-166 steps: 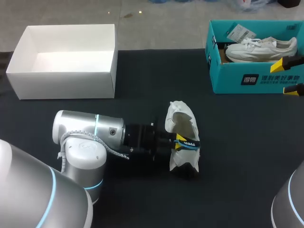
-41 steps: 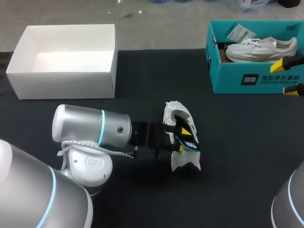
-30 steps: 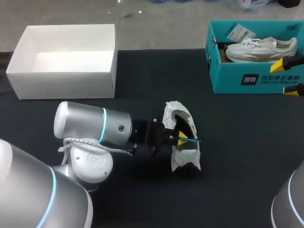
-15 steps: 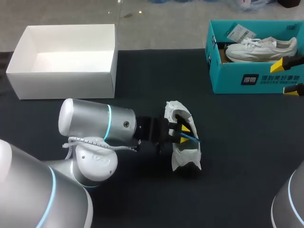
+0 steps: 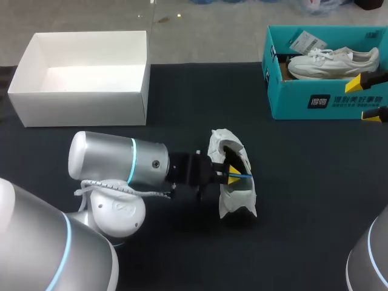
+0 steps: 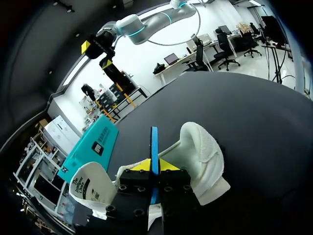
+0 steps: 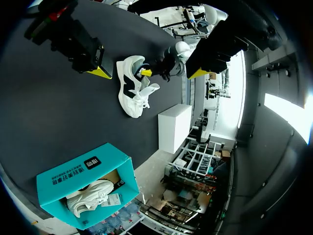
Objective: Take the shoe out of the shoebox, open the shoe tongue, remove and reinsert the insole, then place the shoe into the shoebox
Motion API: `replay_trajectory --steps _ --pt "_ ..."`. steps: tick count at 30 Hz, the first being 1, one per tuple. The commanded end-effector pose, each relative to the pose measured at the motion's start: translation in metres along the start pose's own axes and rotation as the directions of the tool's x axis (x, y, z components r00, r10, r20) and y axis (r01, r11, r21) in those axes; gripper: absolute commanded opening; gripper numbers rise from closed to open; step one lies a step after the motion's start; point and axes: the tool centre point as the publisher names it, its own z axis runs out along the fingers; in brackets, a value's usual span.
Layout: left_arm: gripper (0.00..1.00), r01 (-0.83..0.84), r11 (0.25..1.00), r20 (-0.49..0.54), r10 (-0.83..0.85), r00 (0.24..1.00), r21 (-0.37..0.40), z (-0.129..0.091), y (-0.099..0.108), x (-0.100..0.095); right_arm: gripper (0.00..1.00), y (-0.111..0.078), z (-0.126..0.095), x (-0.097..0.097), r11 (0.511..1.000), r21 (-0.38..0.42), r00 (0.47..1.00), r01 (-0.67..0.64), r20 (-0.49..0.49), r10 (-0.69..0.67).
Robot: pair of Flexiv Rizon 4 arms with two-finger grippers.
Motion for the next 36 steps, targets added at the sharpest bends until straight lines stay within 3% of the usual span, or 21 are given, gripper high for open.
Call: replay_trajectory --steps 1,9,13,14,15,17,22,26,31,36 --pt "0.00 -0.002 1.000 -0.005 0.002 1.000 -0.021 0.008 0.006 -0.006 1.00 -0.001 0.000 0.000 1.000 -0.001 1.000 -0.001 0.002 0.002" --pt "0.00 -0.031 0.998 0.005 0.031 1.000 -0.059 0.012 0.019 -0.017 1.00 -0.001 0.000 0.000 1.000 -0.001 1.000 -0.001 0.002 0.002" --pt "0.00 -0.021 1.000 0.017 0.021 1.000 -0.019 0.008 0.012 -0.016 1.00 -0.001 0.000 0.000 1.000 -0.001 1.000 -0.001 0.002 0.002" --pt "0.25 -0.020 1.000 0.016 0.021 1.000 -0.021 0.007 0.009 -0.015 1.00 -0.001 0.000 0.000 1.000 -0.001 1.000 -0.001 0.002 0.002" --pt "0.38 -0.017 1.000 0.014 0.017 1.000 -0.009 0.005 0.006 -0.013 1.00 -0.001 0.000 0.000 1.000 -0.001 1.000 -0.001 0.002 0.002" --pt "0.44 -0.019 1.000 0.016 0.019 1.000 -0.006 0.001 0.001 -0.011 1.00 -0.001 0.000 0.000 1.000 -0.001 1.000 -0.001 0.002 0.002" --pt "0.40 -0.024 1.000 0.016 0.025 1.000 -0.016 -0.007 -0.006 -0.005 1.00 -0.001 0.000 0.000 1.000 -0.001 1.000 -0.001 0.002 0.002" --pt "0.30 -0.018 0.999 0.014 0.019 1.000 -0.029 -0.011 -0.007 -0.001 1.00 -0.001 0.000 0.000 1.000 -0.001 1.000 -0.001 0.002 0.002" --pt "0.02 -0.013 0.999 0.004 0.013 1.000 -0.036 -0.011 -0.007 0.003 1.00 -0.001 0.000 0.000 1.000 -0.001 1.000 -0.001 0.002 0.002" --pt "0.00 -0.006 0.999 -0.007 0.005 1.000 -0.038 -0.011 -0.006 0.006 1.00 -0.001 0.000 0.000 1.000 -0.001 1.000 -0.001 0.002 0.002"
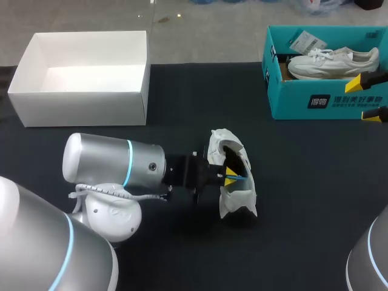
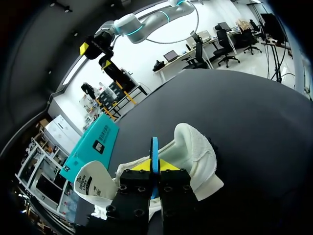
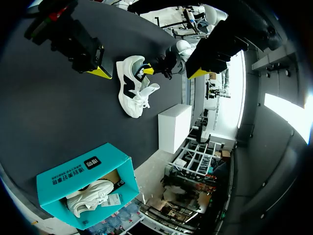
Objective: Take the shoe out of the shoebox, open the shoe tongue, remove and reinsert the insole, then place the shoe into the shoebox
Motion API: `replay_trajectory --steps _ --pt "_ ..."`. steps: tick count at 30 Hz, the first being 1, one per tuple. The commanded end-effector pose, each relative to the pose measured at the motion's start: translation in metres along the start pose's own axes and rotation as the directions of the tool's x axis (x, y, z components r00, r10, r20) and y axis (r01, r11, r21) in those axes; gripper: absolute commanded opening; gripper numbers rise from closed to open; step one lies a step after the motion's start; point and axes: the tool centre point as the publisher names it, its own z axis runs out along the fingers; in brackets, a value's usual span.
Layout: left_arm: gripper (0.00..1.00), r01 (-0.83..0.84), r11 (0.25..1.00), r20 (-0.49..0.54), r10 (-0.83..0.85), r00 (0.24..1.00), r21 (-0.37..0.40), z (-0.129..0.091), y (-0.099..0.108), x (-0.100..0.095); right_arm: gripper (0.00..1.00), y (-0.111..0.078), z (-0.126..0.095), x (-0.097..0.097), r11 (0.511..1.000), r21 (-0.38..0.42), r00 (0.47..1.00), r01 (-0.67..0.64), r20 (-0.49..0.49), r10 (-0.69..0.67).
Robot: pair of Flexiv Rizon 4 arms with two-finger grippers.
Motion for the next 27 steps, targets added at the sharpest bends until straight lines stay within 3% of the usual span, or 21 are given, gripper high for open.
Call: replay_trajectory --steps 1,12,19,20,23,25,27 --pt "0.00 0.009 1.000 -0.012 -0.010 1.000 -0.009 0.002 0.000 0.000 1.00 -0.001 0.000 0.000 1.000 -0.001 1.000 -0.002 0.002 0.002" --pt "0.00 0.048 0.999 -0.058 -0.047 0.997 0.020 0.029 0.008 -0.004 1.00 -0.001 0.000 0.000 1.000 -0.001 1.000 -0.002 0.002 0.002" --pt "0.69 0.039 0.999 -0.037 -0.038 0.999 0.021 0.013 -0.004 -0.004 1.00 -0.001 0.000 0.000 1.000 -0.001 1.000 -0.002 0.002 0.002" --pt "0.72 0.033 0.999 -0.030 -0.032 0.999 0.020 0.010 -0.007 -0.005 1.00 -0.001 0.000 0.000 1.000 -0.001 1.000 -0.002 0.002 0.002" --pt "0.68 0.022 1.000 -0.020 -0.022 1.000 0.017 0.003 -0.012 -0.006 1.00 -0.001 0.000 0.000 1.000 -0.001 1.000 -0.002 0.002 0.002" --pt "0.50 0.019 1.000 -0.018 -0.019 1.000 0.013 0.001 -0.013 -0.006 1.00 -0.001 0.000 0.000 1.000 -0.001 1.000 -0.002 0.002 0.002" --pt "0.47 0.017 1.000 -0.016 -0.017 1.000 0.006 -0.001 -0.012 -0.005 1.00 -0.001 0.000 0.000 1.000 -0.001 1.000 -0.002 0.002 0.002"
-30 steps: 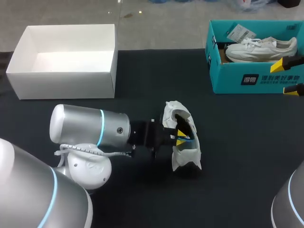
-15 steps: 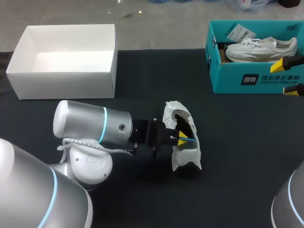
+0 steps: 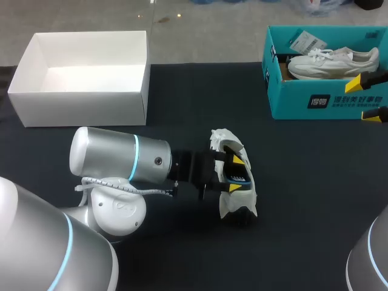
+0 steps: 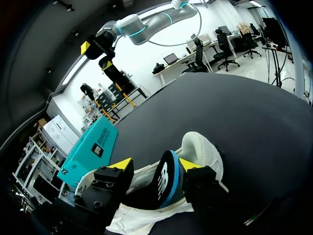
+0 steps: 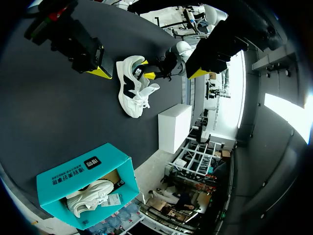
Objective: Take the shoe out of the shoebox, open the shoe tongue, remove and reinsert the insole, then place the shoe into the shoebox
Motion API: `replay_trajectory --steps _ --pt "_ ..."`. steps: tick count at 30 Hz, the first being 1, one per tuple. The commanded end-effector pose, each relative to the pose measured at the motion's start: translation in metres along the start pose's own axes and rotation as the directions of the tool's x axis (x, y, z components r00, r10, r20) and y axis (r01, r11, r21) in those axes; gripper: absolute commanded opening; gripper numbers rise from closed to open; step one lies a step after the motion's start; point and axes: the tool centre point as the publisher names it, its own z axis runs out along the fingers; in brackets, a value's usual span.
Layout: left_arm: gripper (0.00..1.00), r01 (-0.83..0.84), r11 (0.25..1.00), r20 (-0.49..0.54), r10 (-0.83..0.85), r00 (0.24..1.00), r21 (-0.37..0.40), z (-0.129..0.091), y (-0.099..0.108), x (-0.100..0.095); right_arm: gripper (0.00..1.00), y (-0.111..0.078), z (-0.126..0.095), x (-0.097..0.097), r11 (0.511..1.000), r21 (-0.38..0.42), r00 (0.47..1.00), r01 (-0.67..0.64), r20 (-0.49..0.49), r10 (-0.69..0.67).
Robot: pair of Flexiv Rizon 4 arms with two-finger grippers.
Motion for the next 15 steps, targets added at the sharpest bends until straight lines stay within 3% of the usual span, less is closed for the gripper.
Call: replay_trajectory --steps 1,5,15 --pt "0.44 0.001 1.000 -0.002 -0.001 1.000 -0.017 -0.0113 -0.0032 0.0035 1.00 -0.0005 0.0004 0.0002 1.000 -0.001 1.000 -0.001 0.002 0.002" --pt "0.36 0.009 0.999 -0.001 -0.009 1.000 -0.031 -0.0148 -0.0004 0.0056 1.00 -0.0005 0.0004 0.0002 1.000 -0.001 1.000 -0.001 0.002 0.002" --pt "0.28 0.020 0.999 -0.012 -0.020 1.000 -0.048 -0.0187 0.0007 0.0113 1.00 -0.0005 0.0004 0.0002 1.000 -0.001 1.000 -0.001 0.002 0.002"
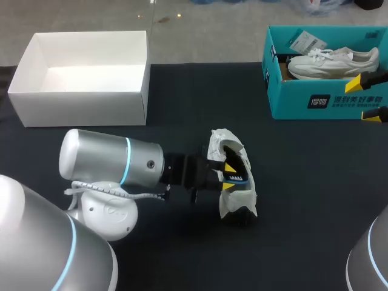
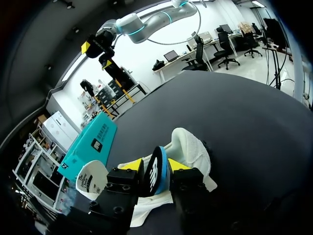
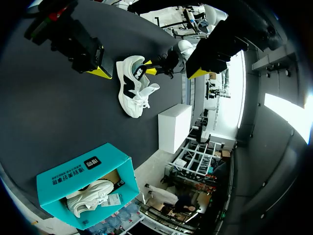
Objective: Take the shoe out of the shoebox, open the shoe tongue, remove and reinsert the insole, then place the shoe into the shoebox
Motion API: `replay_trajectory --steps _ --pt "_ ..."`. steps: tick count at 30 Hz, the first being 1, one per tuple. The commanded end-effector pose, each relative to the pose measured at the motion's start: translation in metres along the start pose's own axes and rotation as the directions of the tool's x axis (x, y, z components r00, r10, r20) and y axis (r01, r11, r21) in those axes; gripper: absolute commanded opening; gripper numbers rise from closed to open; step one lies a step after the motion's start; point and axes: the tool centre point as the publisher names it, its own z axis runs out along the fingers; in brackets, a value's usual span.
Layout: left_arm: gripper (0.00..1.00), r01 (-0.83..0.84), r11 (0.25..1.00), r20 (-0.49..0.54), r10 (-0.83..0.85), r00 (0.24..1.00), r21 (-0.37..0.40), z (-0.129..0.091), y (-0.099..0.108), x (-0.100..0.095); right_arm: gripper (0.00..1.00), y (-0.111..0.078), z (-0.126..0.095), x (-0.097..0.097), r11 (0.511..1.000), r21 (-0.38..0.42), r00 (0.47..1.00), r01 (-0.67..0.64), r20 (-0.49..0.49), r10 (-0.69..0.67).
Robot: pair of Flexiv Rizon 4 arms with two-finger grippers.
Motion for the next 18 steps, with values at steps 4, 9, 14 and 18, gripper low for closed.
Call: replay_trajectory --steps 4,9,14,18 --pt "0.22 0.014 1.000 -0.010 -0.014 1.000 -0.020 -0.002 0.001 0.003 1.00 -0.001 0.000 0.000 1.000 -0.001 1.000 -0.001 0.002 0.001" --pt "0.11 0.022 1.000 -0.016 -0.022 1.000 -0.023 -0.001 0.003 0.005 1.00 -0.001 0.000 0.000 1.000 -0.001 1.000 -0.001 0.002 0.001" --pt "0.00 0.032 0.999 -0.024 -0.032 0.999 -0.012 0.003 0.008 0.005 1.00 -0.001 0.000 0.000 1.000 -0.001 1.000 -0.001 0.002 0.001" --pt "0.00 0.031 0.999 -0.043 -0.031 0.999 0.006 0.009 0.005 0.005 1.00 -0.001 0.000 0.000 1.000 -0.001 1.000 -0.001 0.002 0.001"
